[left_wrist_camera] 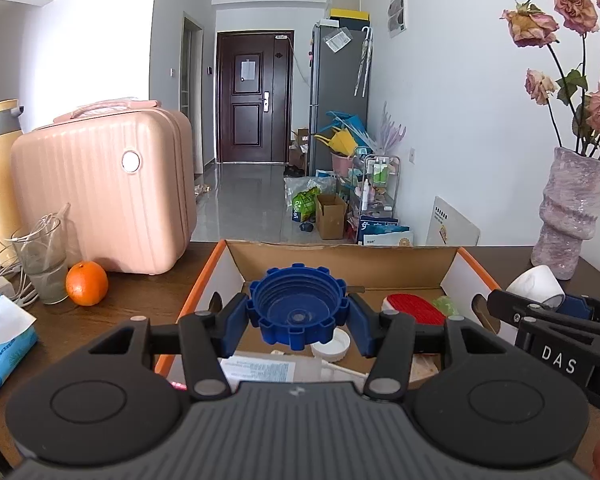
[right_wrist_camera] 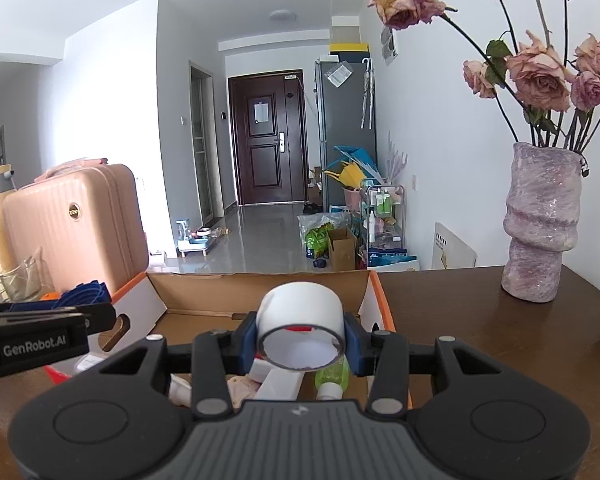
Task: Organize rigid objects
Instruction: 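Carry the blue cap and white tape roll with both tools over the box, then open both tools to drop the blue cap and tape roll into the box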
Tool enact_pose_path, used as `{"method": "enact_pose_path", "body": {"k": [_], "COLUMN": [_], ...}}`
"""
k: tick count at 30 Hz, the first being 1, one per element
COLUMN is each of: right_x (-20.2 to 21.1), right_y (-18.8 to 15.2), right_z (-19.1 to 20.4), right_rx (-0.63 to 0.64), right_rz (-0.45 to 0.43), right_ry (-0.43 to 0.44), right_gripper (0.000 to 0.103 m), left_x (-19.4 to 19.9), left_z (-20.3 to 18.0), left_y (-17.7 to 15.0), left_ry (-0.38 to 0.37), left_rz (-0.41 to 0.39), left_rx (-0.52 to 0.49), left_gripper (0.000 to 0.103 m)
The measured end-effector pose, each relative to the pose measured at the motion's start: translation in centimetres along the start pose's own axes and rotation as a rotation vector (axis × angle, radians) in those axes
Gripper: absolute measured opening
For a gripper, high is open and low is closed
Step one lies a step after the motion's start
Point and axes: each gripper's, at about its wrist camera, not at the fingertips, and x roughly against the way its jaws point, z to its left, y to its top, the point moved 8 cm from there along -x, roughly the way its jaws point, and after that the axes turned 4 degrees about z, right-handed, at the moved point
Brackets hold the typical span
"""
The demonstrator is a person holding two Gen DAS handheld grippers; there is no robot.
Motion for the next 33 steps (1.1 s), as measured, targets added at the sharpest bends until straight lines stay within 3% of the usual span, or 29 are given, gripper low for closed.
{"method": "enact_pose_path", "body": {"k": [33], "right_x": [-7.3], "right_y": [0.9], "right_z": [-0.5], "right_rx": [0.032], "right_rz": [0.071], "right_ry": [-0.026], "right_gripper": [0.042], "left_x": [-7.9], "left_z": [0.1], "left_y": [1.2], "left_ry": [0.045], "left_rz": [0.059], "left_rx": [-0.041], "left_gripper": [0.054]}}
